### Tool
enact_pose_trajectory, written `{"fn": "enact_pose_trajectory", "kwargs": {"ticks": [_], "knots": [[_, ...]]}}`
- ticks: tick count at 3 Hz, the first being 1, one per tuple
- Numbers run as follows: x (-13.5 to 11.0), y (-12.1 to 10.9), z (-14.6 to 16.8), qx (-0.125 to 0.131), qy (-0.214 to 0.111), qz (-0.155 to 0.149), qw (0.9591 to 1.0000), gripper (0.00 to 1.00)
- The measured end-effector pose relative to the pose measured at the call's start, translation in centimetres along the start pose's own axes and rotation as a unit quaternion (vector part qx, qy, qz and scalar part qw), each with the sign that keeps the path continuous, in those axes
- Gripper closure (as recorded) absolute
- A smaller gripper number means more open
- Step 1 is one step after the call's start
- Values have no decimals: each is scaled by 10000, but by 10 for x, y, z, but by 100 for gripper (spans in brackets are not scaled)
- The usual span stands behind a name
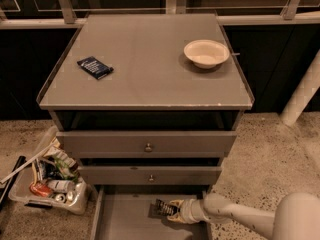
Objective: Place rxbar chocolate into bottom drawer
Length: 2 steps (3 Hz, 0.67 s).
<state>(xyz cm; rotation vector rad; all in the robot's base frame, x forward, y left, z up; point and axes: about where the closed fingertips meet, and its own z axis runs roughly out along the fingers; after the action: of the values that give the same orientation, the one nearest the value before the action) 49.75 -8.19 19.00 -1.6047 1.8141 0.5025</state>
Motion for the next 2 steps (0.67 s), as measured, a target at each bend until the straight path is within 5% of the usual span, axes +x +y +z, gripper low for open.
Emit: {"fn": "enact_pose_trajectory", "kwargs": {"ticks": [2], "knots": [[21, -3, 49, 11, 205, 67, 9998, 100]]}}
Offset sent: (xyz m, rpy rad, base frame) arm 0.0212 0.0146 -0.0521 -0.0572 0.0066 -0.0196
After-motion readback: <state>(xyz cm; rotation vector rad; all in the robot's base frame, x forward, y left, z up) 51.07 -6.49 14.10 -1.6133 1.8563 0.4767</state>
